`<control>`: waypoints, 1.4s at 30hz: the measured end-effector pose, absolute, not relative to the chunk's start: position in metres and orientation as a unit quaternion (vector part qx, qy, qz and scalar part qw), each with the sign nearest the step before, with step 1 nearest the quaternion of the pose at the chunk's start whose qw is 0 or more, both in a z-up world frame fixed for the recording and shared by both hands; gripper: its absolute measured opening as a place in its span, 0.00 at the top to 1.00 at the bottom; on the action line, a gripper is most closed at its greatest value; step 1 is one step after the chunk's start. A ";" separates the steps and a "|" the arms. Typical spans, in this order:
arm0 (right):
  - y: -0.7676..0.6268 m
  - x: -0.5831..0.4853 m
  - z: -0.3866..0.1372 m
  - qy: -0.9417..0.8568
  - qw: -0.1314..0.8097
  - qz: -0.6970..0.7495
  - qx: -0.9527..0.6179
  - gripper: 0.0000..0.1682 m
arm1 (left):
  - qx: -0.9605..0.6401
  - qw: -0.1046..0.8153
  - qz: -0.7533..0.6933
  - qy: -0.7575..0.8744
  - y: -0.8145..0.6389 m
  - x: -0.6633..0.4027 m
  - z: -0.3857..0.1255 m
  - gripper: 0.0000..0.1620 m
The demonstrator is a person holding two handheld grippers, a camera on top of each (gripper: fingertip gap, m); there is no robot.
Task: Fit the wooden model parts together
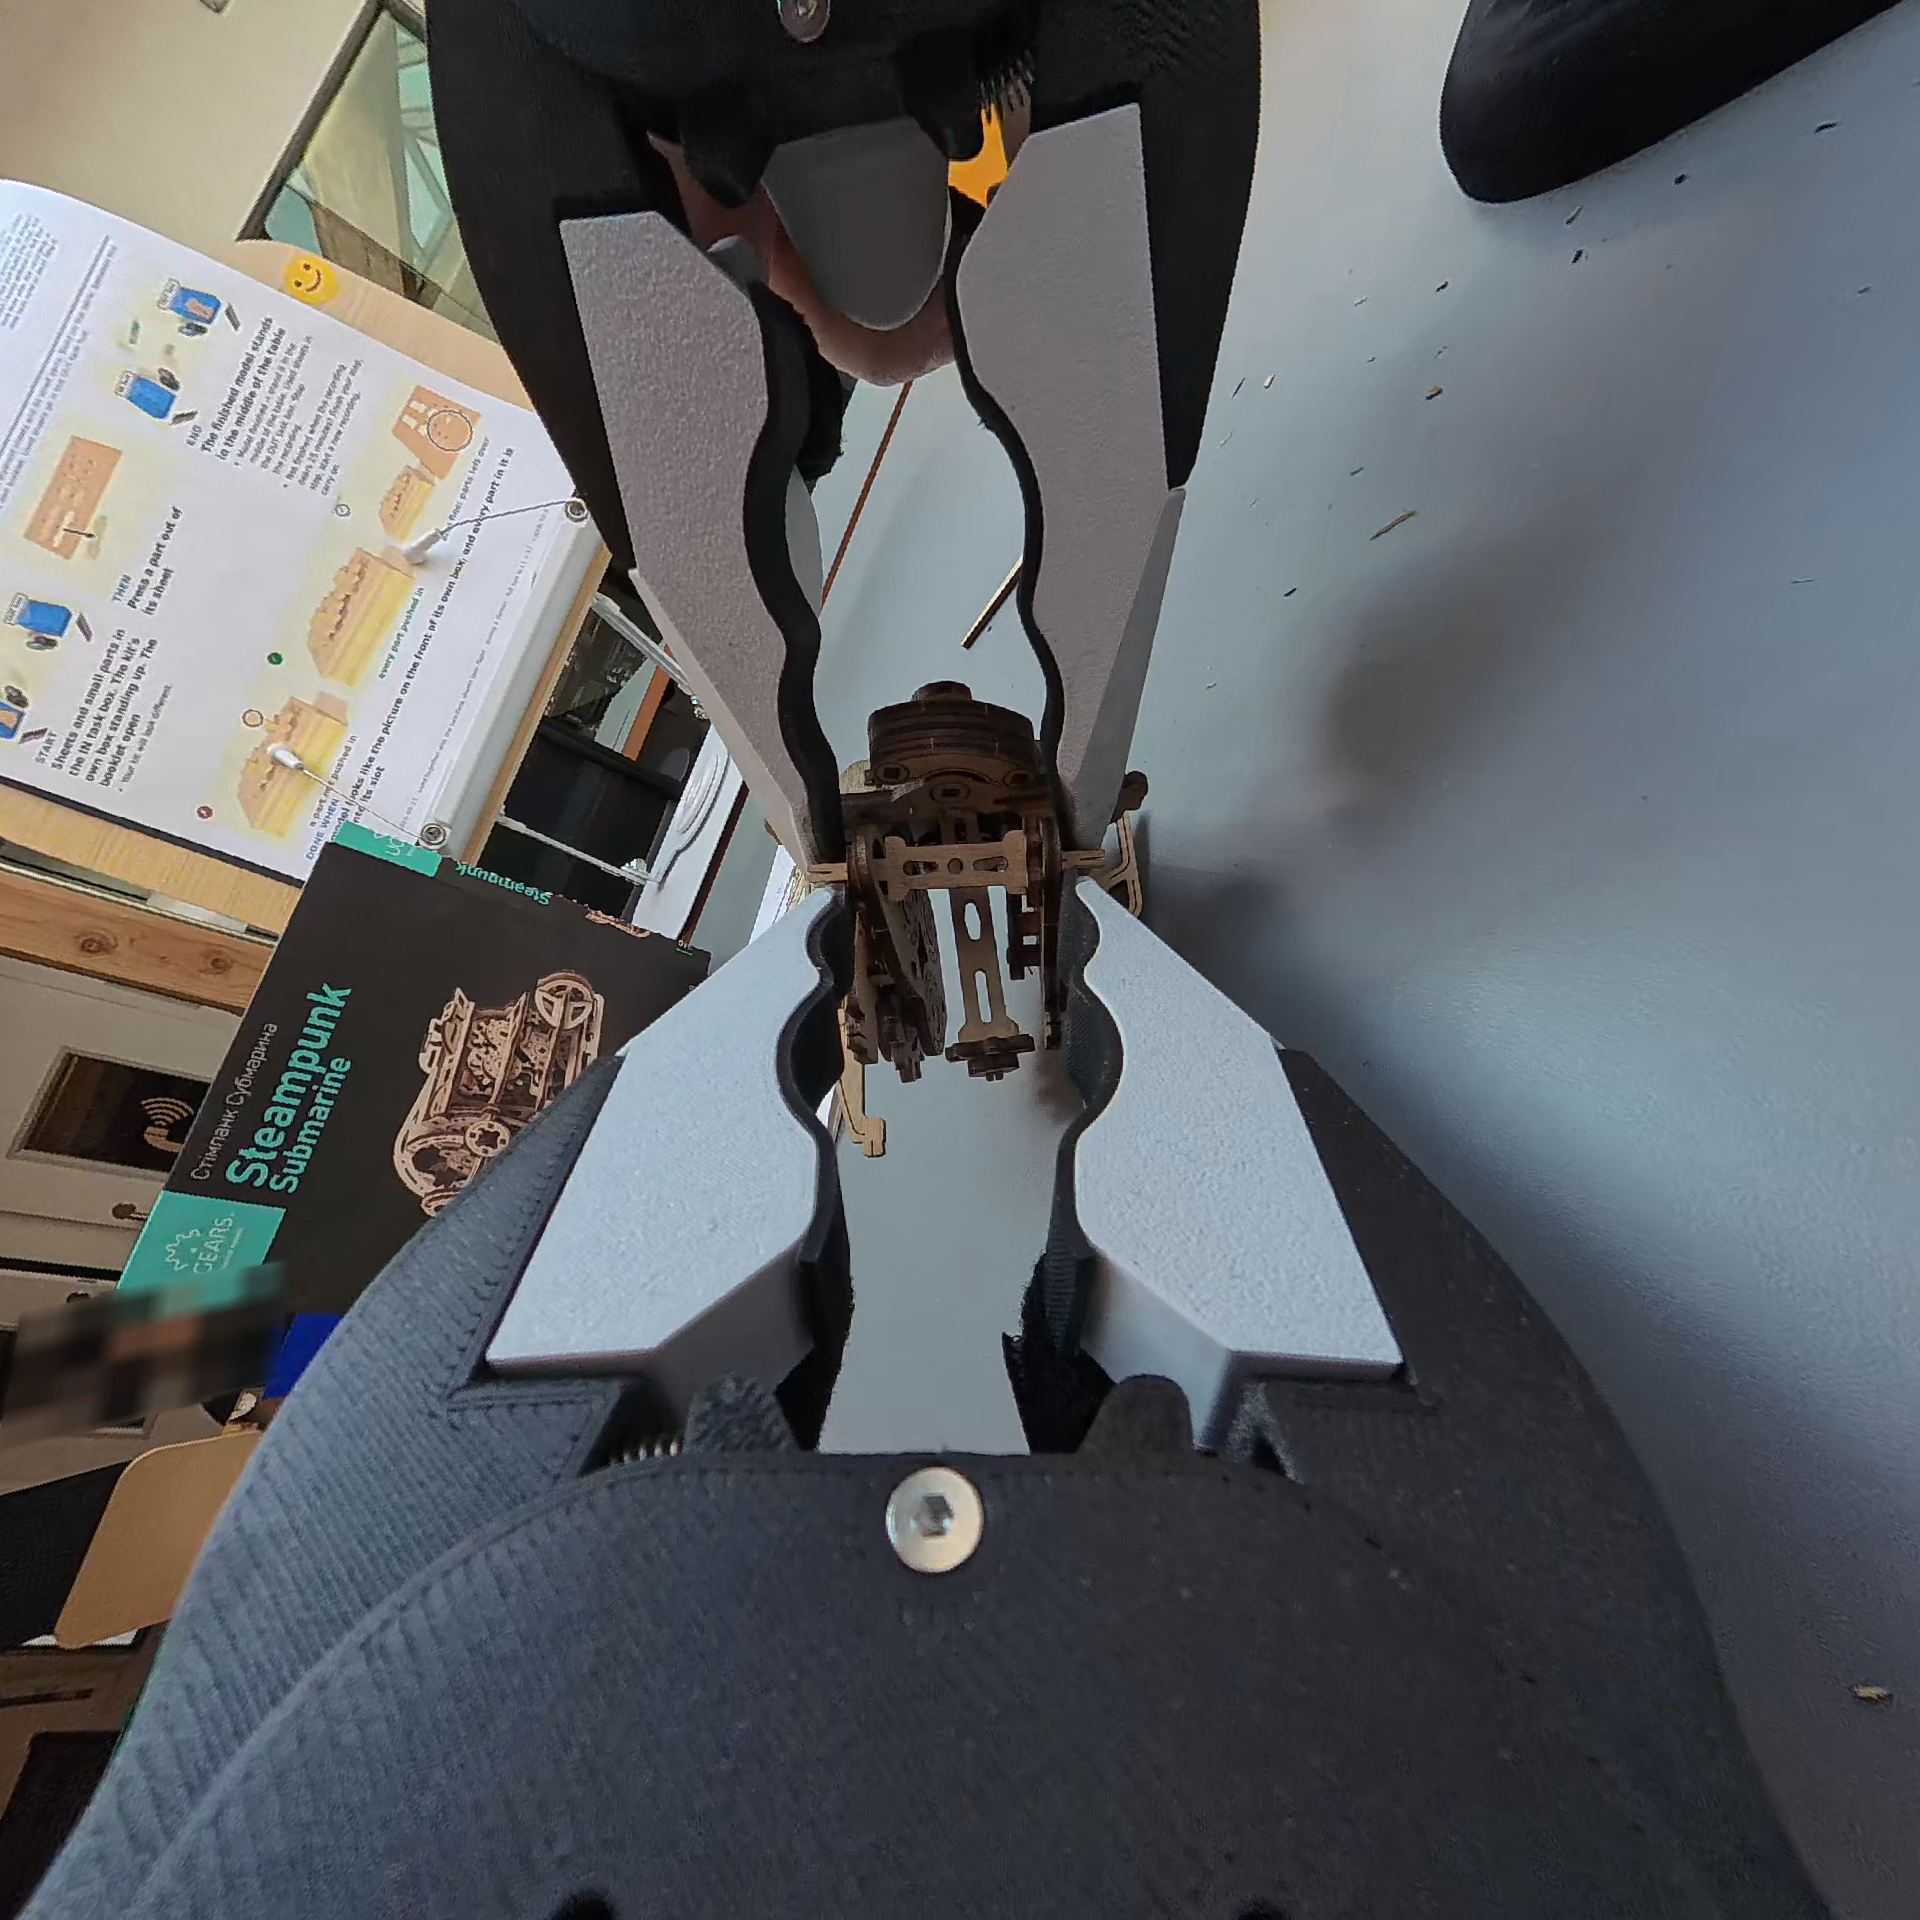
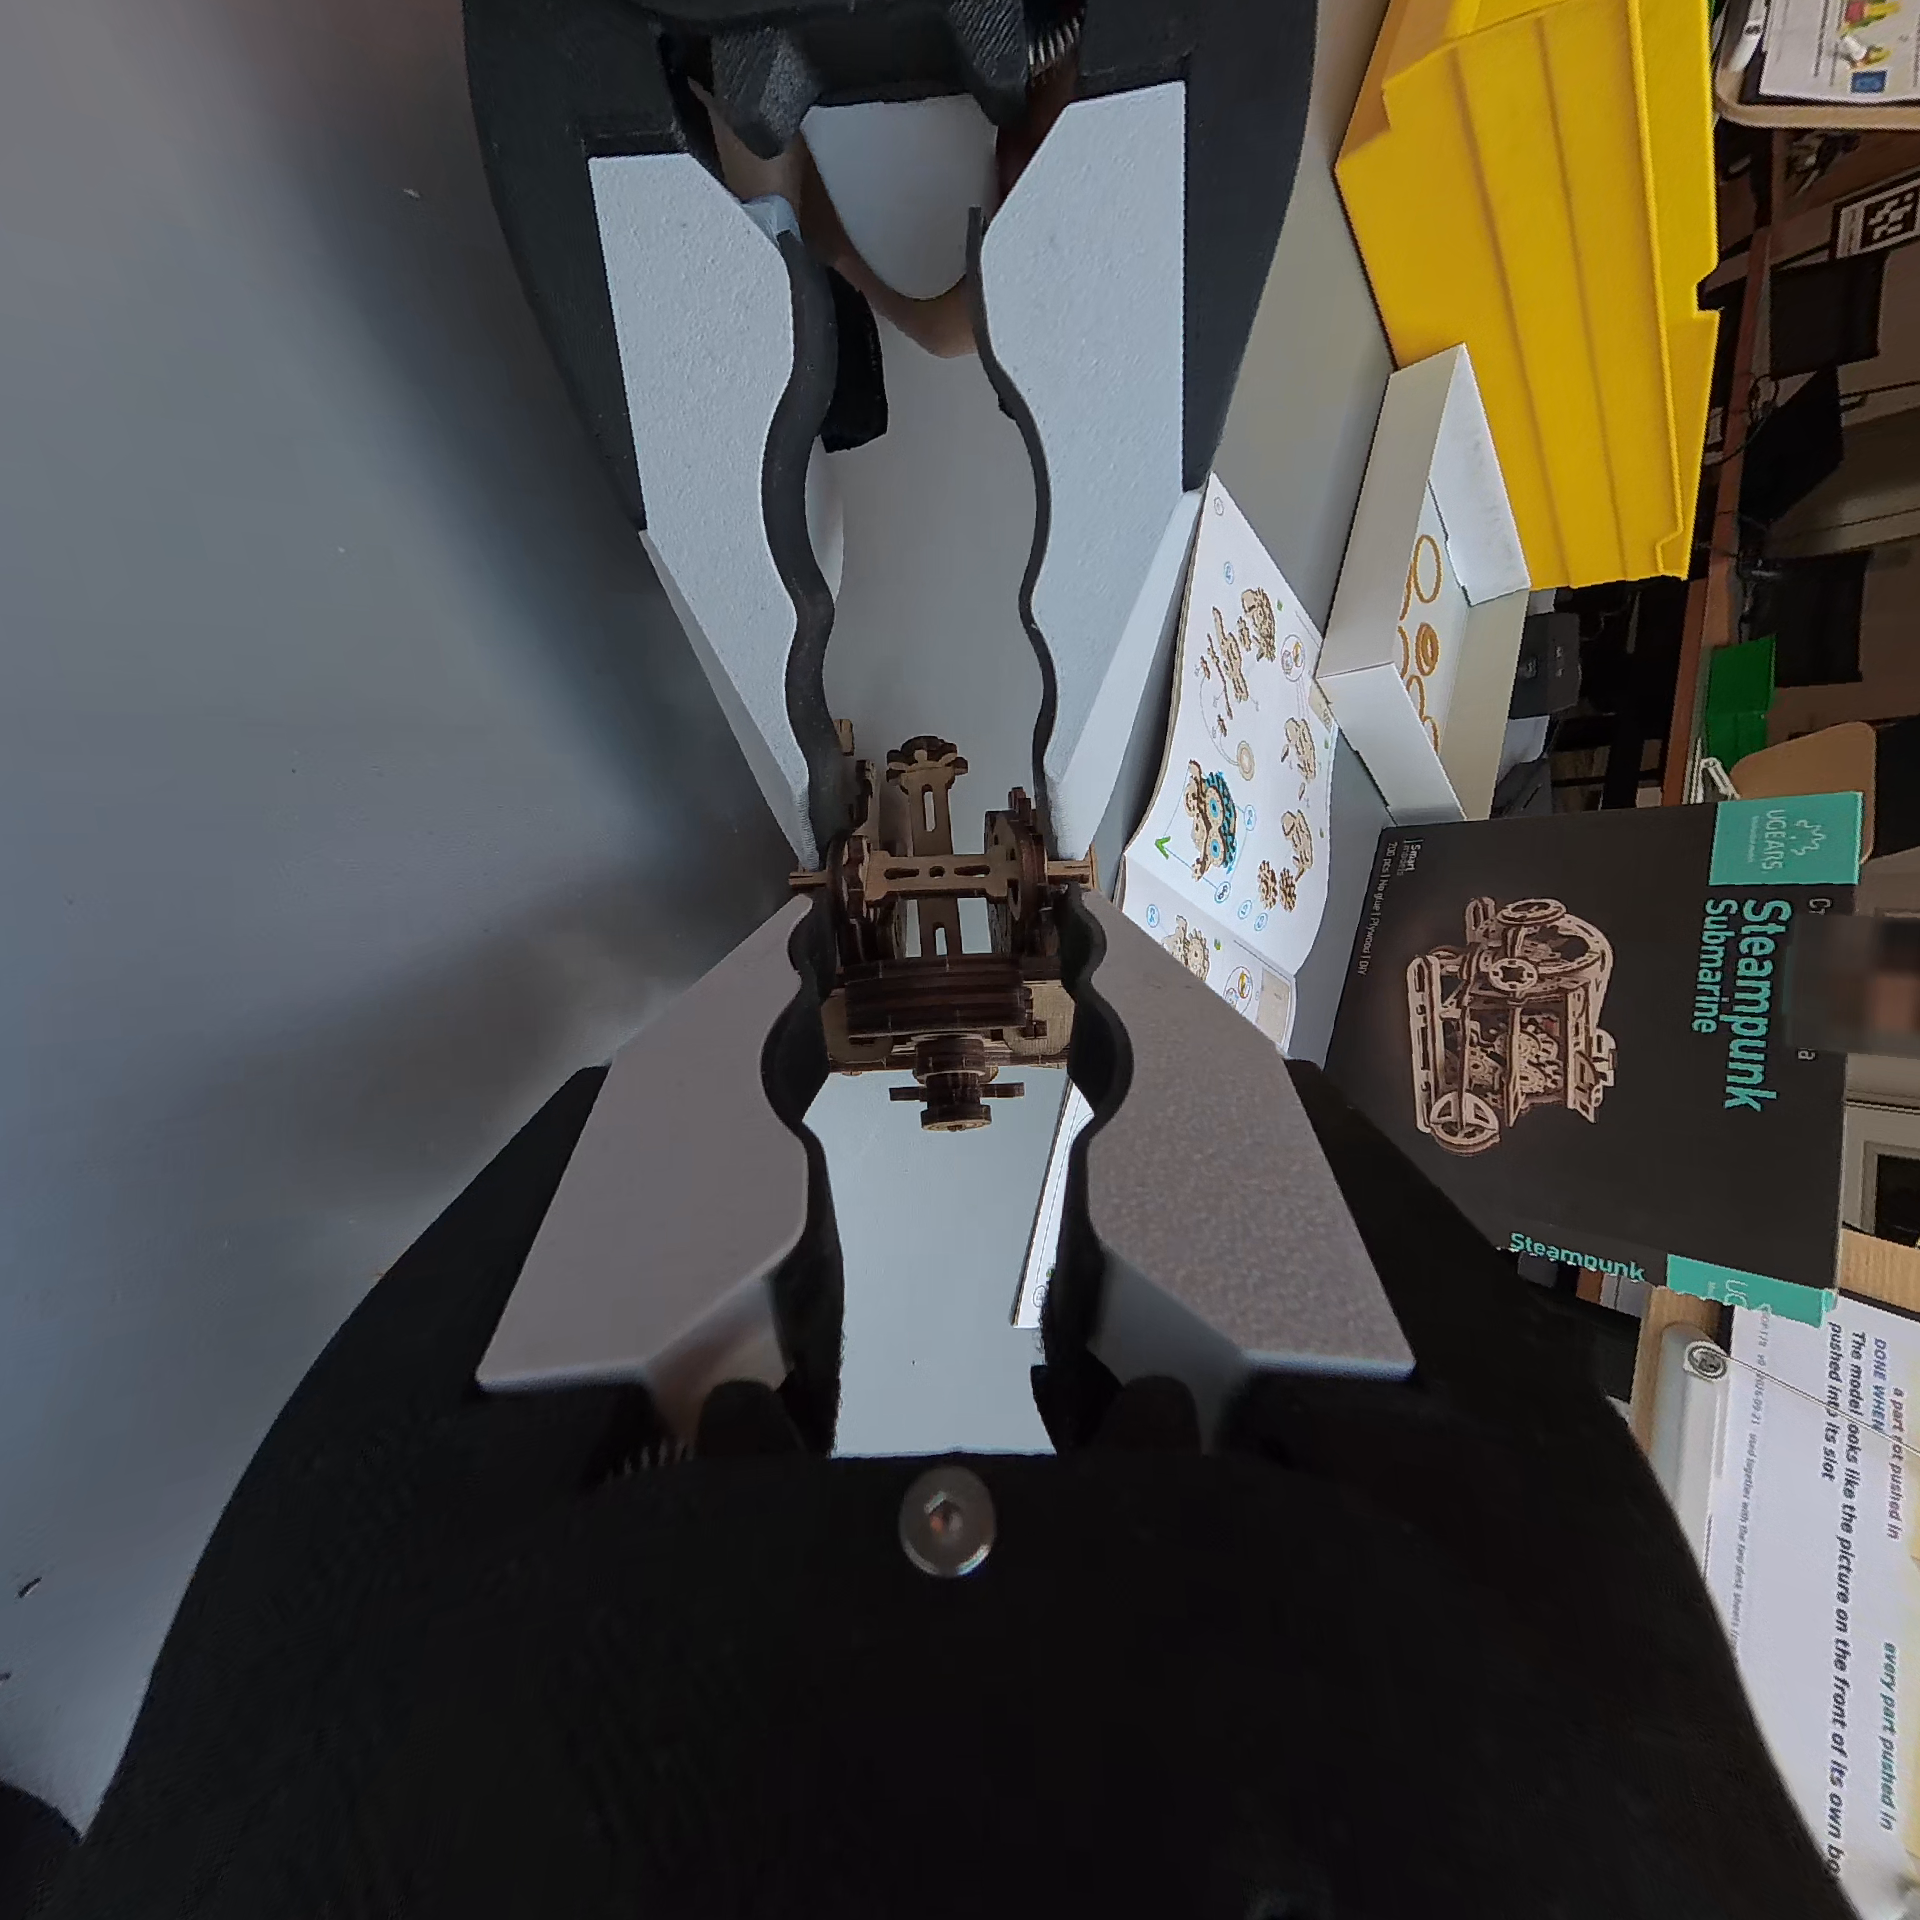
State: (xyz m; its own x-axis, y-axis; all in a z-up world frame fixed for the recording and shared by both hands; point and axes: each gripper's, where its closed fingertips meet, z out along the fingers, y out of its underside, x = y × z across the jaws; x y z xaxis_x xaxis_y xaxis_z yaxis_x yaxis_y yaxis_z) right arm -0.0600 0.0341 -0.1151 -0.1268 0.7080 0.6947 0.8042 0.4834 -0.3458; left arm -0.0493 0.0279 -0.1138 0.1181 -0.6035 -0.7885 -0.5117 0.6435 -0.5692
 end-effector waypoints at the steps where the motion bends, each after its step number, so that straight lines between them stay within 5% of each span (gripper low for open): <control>1: 0.034 -0.060 -0.115 -0.749 0.426 -0.057 -0.504 0.75 | -0.421 0.618 -0.037 0.663 0.028 -0.049 -0.114 0.77; 42: 0.030 -0.060 -0.110 -0.747 0.447 -0.026 -0.492 0.77 | -0.409 0.628 -0.033 0.661 0.024 -0.050 -0.111 0.79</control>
